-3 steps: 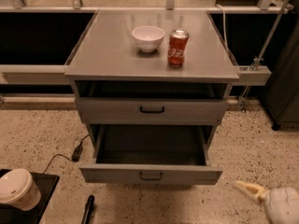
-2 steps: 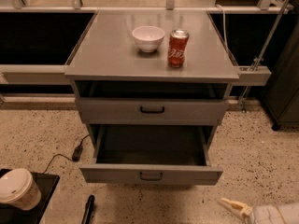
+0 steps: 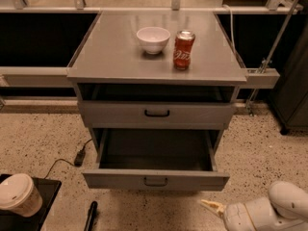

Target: Close middle drawer

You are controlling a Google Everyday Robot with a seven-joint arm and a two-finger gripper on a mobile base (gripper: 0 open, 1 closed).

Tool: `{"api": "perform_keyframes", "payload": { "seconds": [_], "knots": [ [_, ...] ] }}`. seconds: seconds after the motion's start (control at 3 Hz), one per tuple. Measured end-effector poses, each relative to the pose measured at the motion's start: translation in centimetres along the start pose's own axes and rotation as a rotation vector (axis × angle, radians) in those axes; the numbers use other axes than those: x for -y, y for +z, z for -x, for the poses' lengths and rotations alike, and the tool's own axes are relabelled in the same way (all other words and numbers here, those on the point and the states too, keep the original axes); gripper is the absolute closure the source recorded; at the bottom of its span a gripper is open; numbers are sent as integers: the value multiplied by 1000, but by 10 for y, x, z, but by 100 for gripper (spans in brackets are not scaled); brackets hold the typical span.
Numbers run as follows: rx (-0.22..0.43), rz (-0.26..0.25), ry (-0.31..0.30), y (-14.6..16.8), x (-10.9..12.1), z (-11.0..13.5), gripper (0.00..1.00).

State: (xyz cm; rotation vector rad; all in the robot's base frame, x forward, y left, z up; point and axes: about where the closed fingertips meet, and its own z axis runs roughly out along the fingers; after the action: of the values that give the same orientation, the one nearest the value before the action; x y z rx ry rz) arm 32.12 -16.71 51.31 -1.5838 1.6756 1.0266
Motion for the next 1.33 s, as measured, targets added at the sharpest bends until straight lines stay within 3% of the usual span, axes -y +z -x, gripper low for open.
{"api": "perform_keyframes", "payload": {
  "seconds": [0.33, 0.67, 1.0, 1.33],
  "knots": [
    [-185, -10, 28, 21, 27, -23, 0],
    [-377, -65, 54, 25, 47, -38, 0],
    [-389, -118, 89, 31, 65, -42, 0],
    [-259, -120, 141, 13, 49, -69, 0]
  ]
}}
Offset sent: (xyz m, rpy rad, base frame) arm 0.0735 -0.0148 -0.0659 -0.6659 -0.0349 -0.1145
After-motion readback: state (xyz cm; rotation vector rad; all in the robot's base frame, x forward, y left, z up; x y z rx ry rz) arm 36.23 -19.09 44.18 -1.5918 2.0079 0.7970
